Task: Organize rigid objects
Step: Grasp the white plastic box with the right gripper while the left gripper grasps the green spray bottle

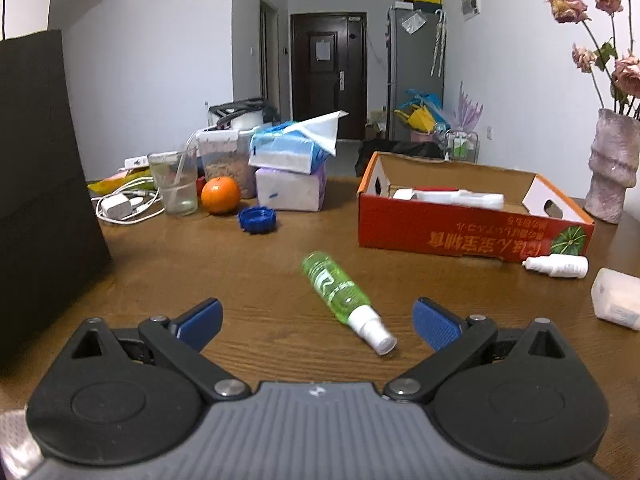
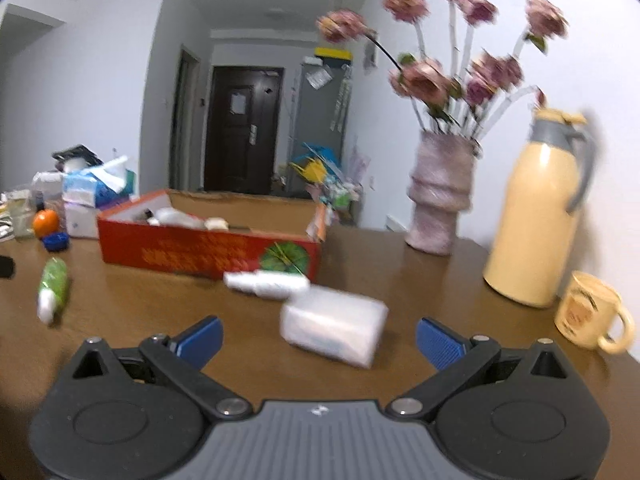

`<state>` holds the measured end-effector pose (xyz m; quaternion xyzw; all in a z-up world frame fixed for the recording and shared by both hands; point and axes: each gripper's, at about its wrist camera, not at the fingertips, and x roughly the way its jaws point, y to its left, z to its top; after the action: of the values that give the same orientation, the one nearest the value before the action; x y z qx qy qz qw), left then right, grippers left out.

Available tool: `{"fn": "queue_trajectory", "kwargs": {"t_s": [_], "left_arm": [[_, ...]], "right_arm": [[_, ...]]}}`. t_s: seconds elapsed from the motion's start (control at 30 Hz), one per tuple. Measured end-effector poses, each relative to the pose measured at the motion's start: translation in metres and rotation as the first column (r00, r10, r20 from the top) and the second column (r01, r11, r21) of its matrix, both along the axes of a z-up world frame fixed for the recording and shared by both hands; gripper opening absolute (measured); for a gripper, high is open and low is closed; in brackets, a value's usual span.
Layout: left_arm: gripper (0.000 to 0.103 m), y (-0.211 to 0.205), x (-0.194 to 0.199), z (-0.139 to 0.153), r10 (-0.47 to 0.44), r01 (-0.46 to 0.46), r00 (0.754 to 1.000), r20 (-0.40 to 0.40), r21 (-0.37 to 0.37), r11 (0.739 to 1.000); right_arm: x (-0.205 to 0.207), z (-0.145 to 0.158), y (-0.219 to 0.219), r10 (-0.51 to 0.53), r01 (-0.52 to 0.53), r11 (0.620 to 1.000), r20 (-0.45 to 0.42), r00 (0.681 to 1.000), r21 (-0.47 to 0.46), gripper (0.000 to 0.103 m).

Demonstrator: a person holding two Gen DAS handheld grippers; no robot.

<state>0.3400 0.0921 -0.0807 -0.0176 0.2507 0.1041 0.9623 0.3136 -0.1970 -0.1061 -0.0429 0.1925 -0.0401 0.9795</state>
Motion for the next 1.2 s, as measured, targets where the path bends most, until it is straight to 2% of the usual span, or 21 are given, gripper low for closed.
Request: {"fn": "queue_trajectory", "kwargs": {"t_s": [0.2,0.3,0.43,0.57,0.67,0.8,0.87,0.9,0.93,1.2], "left_arm": [[0.103,0.005,0.004,-0.004,0.001,-0.002,1.0,-0.019,-0.018,1.0],[0.103,0.006,0.007,-0.006,0.011,-0.012,0.999,-0.031,-0.019,1.0],[0.103,0.014,0.011,-0.008,0.023,-0.025,0.999,-0.047,-0.042,0.999],[0.103,0.021,0.019,-0.011,0.032,-0.036,0.997,-0.069,-0.066,0.997],[0.103,0.024,0.024,-0.013,0.035,-0.041,0.996,-0.078,-0.076,0.996],[0.103,0.025,0.029,-0.016,0.04,-0.048,0.995,-0.094,-0.083,0.995],[0.103,0.026,0.032,-0.016,0.038,-0.046,0.995,-0.088,-0.093,0.995],[0.103,0.026,0.034,-0.016,0.041,-0.049,0.995,-0.088,-0.092,0.995],[0.103,0.025,0.037,-0.017,0.046,-0.054,0.995,-0.091,-0.088,0.995],[0.103,0.025,0.07,-0.025,0.091,-0.108,0.987,-0.134,-0.123,0.987]], "right_arm": [[0.018,-0.008,-0.012,-0.031,0.032,0.999,-0.063,0.998,0.025,0.103],[0.039,-0.009,-0.008,-0.042,0.047,0.998,-0.09,0.995,0.053,0.103],[0.074,-0.014,0.007,-0.109,0.112,0.993,-0.099,0.989,0.026,0.103],[0.111,-0.025,0.009,-0.207,0.208,0.978,-0.168,0.964,-0.011,0.103],[0.128,-0.029,0.006,-0.266,0.268,0.963,-0.186,0.946,-0.014,0.103],[0.152,-0.037,-0.003,-0.341,0.346,0.938,-0.245,0.908,-0.021,0.101],[0.159,-0.04,-0.011,-0.345,0.362,0.932,-0.276,0.897,0.011,0.094],[0.159,-0.04,-0.013,-0.342,0.364,0.931,-0.276,0.899,0.032,0.084],[0.157,-0.039,-0.016,-0.339,0.365,0.93,-0.272,0.901,0.051,0.082],[0.148,-0.036,-0.017,-0.317,0.343,0.936,-0.23,0.92,0.082,0.082]]}}
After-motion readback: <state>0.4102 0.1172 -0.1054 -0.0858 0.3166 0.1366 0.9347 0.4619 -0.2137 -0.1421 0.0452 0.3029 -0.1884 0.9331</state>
